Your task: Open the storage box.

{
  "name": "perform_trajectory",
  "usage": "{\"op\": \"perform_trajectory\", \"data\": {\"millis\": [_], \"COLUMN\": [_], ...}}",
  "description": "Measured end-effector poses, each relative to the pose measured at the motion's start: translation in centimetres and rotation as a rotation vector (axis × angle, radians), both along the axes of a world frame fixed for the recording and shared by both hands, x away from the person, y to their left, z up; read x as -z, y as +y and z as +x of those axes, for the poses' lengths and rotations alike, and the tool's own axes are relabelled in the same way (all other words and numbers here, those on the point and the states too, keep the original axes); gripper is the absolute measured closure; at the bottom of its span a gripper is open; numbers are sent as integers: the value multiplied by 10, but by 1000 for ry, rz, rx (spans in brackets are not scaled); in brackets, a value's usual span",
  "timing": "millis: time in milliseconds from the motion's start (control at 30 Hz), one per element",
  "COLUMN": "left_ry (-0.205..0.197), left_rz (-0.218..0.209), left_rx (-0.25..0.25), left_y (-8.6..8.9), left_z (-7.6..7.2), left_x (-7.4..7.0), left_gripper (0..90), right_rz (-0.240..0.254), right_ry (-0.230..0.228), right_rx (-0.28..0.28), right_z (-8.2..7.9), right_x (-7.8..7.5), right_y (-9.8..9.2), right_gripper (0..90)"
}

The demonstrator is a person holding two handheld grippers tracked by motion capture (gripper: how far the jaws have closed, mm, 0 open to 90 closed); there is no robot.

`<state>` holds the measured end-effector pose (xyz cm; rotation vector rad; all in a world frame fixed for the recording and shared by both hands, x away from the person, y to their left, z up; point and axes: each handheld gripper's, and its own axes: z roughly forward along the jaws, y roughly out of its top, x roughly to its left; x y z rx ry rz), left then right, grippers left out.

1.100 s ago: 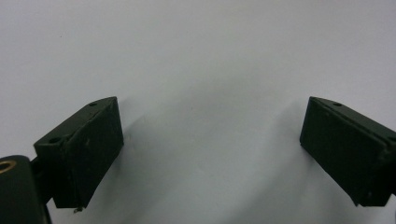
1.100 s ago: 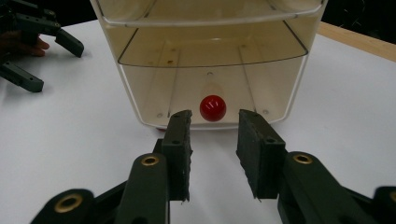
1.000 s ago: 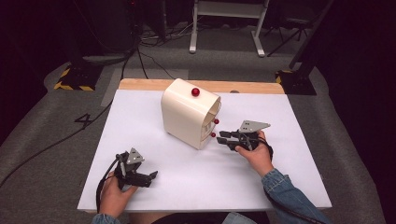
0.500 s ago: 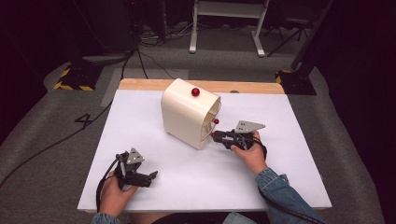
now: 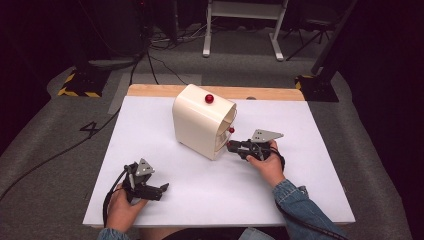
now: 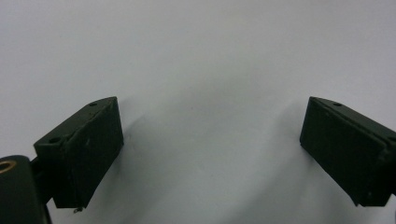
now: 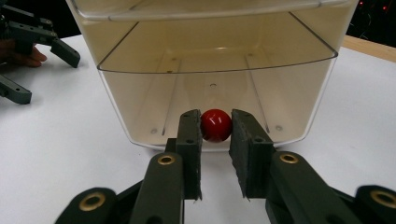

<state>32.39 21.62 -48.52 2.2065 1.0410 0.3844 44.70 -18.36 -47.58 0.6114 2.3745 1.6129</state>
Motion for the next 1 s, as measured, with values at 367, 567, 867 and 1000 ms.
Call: {"op": "perform_trajectory", "data": {"millis": [367,567,867,1000], "left_ry": [-3,-1,-2,-2], "left_rz": [1,1,0,-1], "left_rx": [1,1,2,2], "left_y": [0,0,0,0], "left_z": [0,0,0,0], "left_x": [0,0,0,0], "left_gripper": [63,63,63,63], "right_rz": [-16,-14,-13,-6], "right_ry": [5,5,12,17], "right_rx": [11,28,47,52], "right_z": [-16,-26,-40,-42], "right_x": [-5,-5,-5,-4], "right_y": [-25,-41,-60,-65], "right_gripper": [737,737,737,735]}}
